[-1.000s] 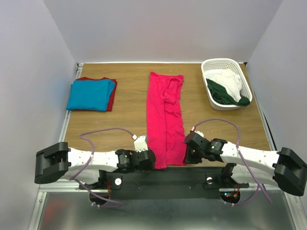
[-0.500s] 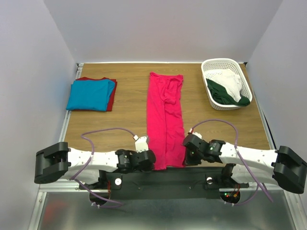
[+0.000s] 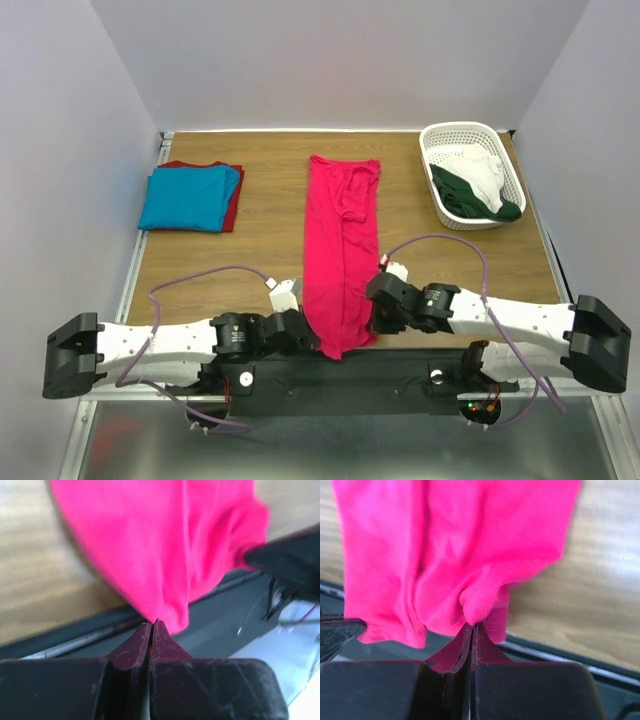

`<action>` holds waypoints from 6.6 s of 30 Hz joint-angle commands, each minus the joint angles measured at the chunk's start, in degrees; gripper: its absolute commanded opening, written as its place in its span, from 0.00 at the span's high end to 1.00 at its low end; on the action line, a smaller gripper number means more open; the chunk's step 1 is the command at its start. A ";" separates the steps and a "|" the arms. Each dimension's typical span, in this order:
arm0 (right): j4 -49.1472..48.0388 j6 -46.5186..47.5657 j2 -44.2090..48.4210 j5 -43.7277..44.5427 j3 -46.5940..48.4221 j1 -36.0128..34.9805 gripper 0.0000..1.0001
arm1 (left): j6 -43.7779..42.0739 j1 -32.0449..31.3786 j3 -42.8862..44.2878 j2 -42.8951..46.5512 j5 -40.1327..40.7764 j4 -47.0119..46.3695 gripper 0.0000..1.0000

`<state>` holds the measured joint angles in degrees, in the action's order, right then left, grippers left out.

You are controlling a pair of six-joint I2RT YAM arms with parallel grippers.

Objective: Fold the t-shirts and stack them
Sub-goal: Fold the tshirt

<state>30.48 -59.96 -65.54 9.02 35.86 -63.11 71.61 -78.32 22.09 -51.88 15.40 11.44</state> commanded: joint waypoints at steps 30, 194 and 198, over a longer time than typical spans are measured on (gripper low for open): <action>-1.65 19.96 -22.07 23.50 21.96 10.90 1.00 | -33.28 32.00 13.85 -20.61 -9.94 -22.86 1.00; -0.86 39.13 -44.23 2.67 46.94 34.19 1.00 | -36.37 54.50 32.05 -46.30 -32.80 -35.35 1.00; -1.21 39.13 -45.64 2.85 47.29 35.07 1.00 | -35.58 55.73 31.70 -46.91 -32.45 -36.93 1.00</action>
<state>31.09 -21.71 -110.28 11.55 81.08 -29.12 36.42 -23.70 51.81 -99.04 -16.97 -21.47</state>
